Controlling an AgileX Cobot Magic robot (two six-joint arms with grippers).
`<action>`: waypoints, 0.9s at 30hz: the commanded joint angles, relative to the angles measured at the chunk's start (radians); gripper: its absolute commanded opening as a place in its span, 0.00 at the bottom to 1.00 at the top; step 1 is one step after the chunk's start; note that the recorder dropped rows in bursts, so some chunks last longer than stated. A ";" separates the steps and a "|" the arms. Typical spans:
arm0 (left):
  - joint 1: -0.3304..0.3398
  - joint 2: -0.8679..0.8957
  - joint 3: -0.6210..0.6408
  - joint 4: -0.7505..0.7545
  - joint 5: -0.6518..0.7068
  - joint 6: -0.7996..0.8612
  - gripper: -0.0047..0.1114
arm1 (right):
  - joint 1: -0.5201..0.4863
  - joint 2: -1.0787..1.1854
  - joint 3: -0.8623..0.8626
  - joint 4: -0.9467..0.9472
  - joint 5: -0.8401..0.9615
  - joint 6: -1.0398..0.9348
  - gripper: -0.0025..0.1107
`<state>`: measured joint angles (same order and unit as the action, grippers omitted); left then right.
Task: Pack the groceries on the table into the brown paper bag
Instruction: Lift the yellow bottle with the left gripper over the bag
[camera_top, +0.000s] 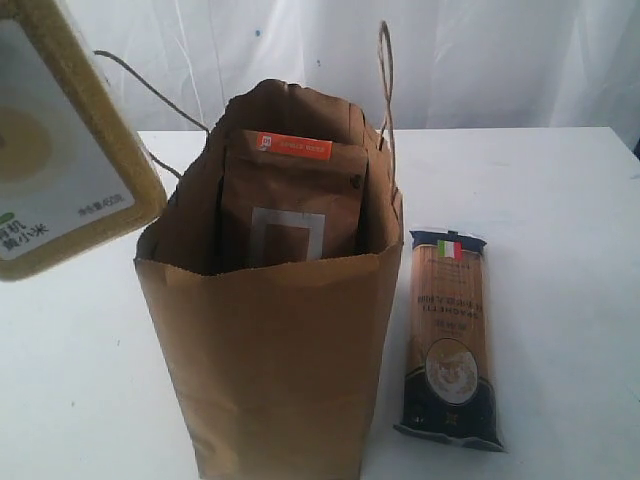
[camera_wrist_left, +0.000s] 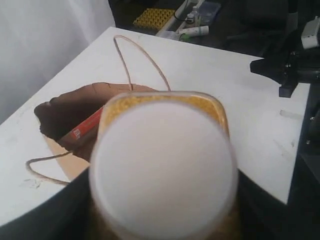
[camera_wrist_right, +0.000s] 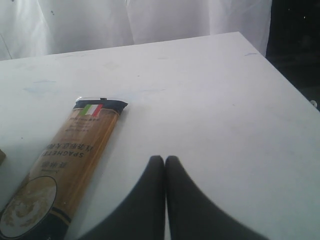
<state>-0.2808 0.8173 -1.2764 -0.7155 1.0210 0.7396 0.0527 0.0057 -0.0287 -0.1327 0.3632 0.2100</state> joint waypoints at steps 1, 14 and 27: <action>0.000 -0.026 -0.018 -0.162 -0.022 0.074 0.04 | -0.004 -0.006 0.002 0.001 -0.006 0.003 0.02; -0.035 0.084 -0.018 -0.249 -0.093 0.268 0.04 | -0.004 -0.006 0.002 0.001 -0.006 0.003 0.02; -0.219 0.301 -0.059 -0.127 -0.217 0.366 0.04 | -0.004 -0.006 0.002 0.001 -0.006 0.003 0.02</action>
<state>-0.4727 1.0900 -1.3038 -0.7988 0.8486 1.0954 0.0527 0.0057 -0.0287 -0.1327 0.3632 0.2100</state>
